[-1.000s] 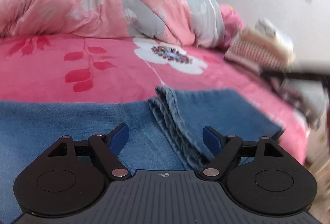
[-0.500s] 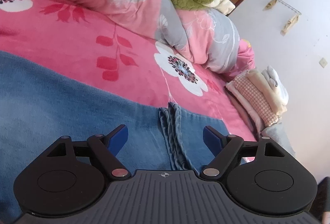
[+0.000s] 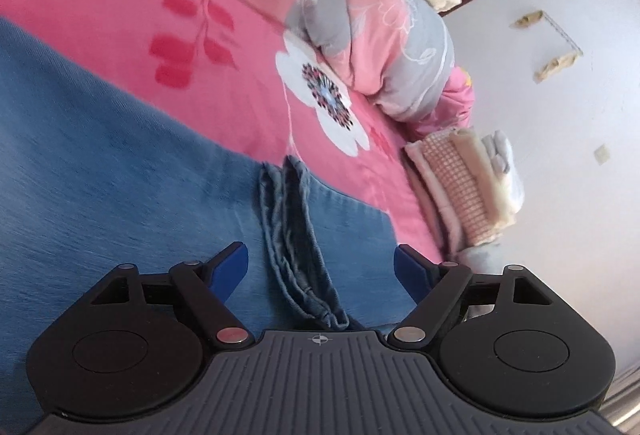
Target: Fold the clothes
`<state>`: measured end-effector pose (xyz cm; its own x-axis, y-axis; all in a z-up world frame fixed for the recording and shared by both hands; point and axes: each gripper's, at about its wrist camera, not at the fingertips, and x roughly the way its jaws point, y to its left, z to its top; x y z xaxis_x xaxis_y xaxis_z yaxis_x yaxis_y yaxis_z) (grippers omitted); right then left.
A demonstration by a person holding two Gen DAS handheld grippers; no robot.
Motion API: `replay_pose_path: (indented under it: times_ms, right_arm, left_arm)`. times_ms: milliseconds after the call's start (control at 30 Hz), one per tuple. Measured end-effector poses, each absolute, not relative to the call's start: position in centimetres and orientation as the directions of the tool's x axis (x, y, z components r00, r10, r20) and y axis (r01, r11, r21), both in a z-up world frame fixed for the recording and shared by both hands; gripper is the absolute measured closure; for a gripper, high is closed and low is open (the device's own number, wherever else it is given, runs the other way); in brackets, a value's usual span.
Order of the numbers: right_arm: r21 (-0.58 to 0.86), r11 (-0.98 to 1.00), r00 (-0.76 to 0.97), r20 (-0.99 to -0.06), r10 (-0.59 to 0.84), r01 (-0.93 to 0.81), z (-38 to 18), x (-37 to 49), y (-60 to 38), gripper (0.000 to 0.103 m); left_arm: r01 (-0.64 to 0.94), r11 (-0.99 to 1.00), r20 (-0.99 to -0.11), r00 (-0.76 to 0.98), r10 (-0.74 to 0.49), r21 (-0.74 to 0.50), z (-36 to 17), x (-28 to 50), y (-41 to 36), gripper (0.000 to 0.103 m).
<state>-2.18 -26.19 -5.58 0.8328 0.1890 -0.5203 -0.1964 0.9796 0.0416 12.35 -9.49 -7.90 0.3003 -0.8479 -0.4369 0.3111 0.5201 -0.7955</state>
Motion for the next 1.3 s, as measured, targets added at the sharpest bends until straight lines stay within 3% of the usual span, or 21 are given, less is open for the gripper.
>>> replay_pose_path:
  times_ms: [367,533,733,900,1300]
  right_arm:
    - [0.259,0.943,0.856,-0.419,0.304,-0.208,-5.1,-2.6,-30.1,0.087]
    - [0.257,0.941,0.863,-0.399,0.31,-0.219,-5.1,-2.8,-30.1,0.087]
    - [0.25,0.943,0.871,-0.386,0.305,-0.22,-4.6,-2.9,-29.8,0.087]
    - [0.233,0.943,0.88,-0.36,0.309,-0.235,-3.0,-3.2,-29.0,0.087]
    - [0.15,0.91,0.854,-0.315,0.415,-0.387,1.7,-1.9,-21.0,0.087]
  left_arm:
    - [0.266,0.509,-0.459,0.229,-0.858,-0.818,-8.8,15.1,-12.7,0.022]
    - [0.303,0.58,-0.539,0.215,-0.814,-0.756,-8.3,15.3,-14.4,0.056]
    - [0.362,0.626,-0.576,0.247,-0.779,-0.691,-6.8,14.5,-15.0,0.086]
    - [0.391,0.626,-0.545,0.309,-0.78,-0.675,-4.2,13.6,-13.2,0.092]
    - [0.351,0.639,-0.471,0.456,-0.755,-0.684,0.1,13.1,-3.8,0.093]
